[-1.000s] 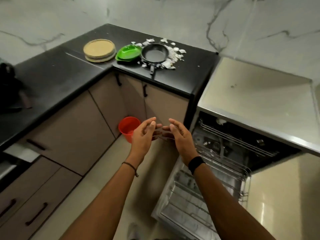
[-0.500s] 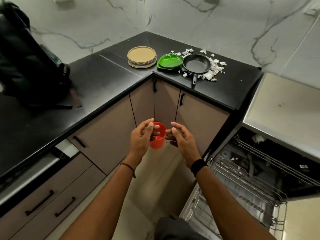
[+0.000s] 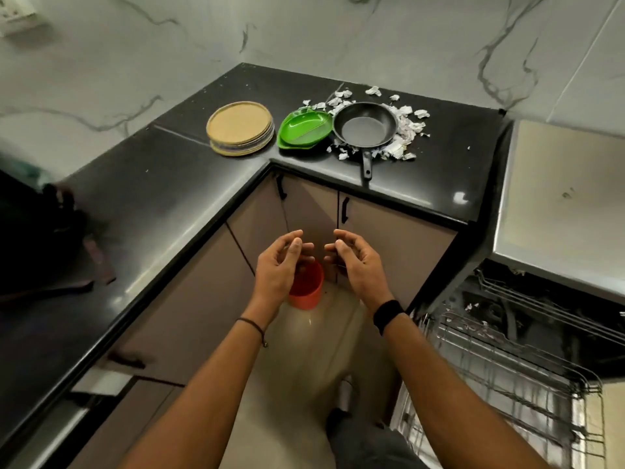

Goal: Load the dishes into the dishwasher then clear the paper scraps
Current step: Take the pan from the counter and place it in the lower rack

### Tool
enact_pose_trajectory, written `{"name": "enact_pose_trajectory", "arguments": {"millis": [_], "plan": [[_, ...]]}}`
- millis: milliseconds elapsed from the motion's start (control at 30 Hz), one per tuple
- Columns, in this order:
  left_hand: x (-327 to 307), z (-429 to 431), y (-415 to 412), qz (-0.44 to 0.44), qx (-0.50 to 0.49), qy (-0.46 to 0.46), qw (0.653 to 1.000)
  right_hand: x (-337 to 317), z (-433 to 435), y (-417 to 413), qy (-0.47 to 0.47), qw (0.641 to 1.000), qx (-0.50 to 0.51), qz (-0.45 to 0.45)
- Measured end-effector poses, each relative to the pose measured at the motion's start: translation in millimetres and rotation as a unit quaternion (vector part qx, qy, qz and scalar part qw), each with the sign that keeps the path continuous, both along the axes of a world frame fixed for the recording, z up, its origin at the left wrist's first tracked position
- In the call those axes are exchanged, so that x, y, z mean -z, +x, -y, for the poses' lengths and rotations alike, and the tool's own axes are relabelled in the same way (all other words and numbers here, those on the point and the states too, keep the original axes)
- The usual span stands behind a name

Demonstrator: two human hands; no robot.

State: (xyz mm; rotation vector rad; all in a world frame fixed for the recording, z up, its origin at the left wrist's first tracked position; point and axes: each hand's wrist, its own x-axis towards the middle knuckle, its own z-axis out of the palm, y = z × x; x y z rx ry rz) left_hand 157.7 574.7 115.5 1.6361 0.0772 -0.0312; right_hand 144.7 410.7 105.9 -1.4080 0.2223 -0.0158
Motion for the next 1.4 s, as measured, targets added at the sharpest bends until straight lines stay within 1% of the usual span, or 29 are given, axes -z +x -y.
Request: {"name": "enact_pose_trajectory", "arguments": {"millis": [100,200,467,533,567,633,700,833,933,1000,1133,1267,1333,1400], "plan": [[-9.1,18.4,56.8,-0.003,0.025,-0.010,1.000,-9.1,17.4,47.0,0.016,1.000,0.015,0.000],[-15.1,41.1,111.0,0.006,0.043,-0.025,0.999,-17.1,36.7,99.1,0.012,0.999,0.033,0.010],[-11.8,87.1,215.9,-0.008,0.087,-0.042,0.995,-34.2,68.3,192.0,-0.008,0.996,0.082,0.012],[-8.2,95.7,240.2,-0.012,0.098,-0.040,0.994,-28.3,75.4,213.1,-0.053,0.993,0.105,0.003],[-6.7,99.1,250.5,-0.014,0.101,-0.041,0.994,-24.5,78.6,222.0,-0.091,0.989,0.116,0.000],[-2.1,105.0,277.1,-0.024,0.114,-0.049,0.992,-17.1,85.2,243.2,-0.182,0.974,0.137,-0.014],[4.8,109.4,304.1,-0.024,0.136,-0.045,0.989,-8.0,89.6,265.5,-0.249,0.956,0.152,-0.039],[8.0,113.5,355.7,-0.028,0.173,-0.037,0.984,10.6,89.5,310.1,-0.329,0.923,0.181,-0.081],[7.7,112.1,391.5,-0.048,0.188,-0.047,0.980,22.5,82.2,334.8,-0.400,0.891,0.175,-0.123],[9.9,108.8,413.1,-0.060,0.202,-0.053,0.976,28.4,75.4,347.3,-0.408,0.882,0.182,-0.149],[21.1,105.5,440.9,-0.074,0.235,-0.058,0.967,38.4,66.1,361.2,-0.396,0.875,0.212,-0.182],[25.7,105.4,457.2,-0.068,0.259,-0.056,0.962,43.2,61.5,364.2,-0.376,0.871,0.269,-0.163],[23.2,106.3,465.6,-0.038,0.261,-0.052,0.963,44.1,62.2,362.6,-0.382,0.867,0.283,-0.152],[20.3,104.4,475.5,0.050,0.246,-0.011,0.968,42.2,63.5,358.6,-0.387,0.862,0.294,-0.141]]}}
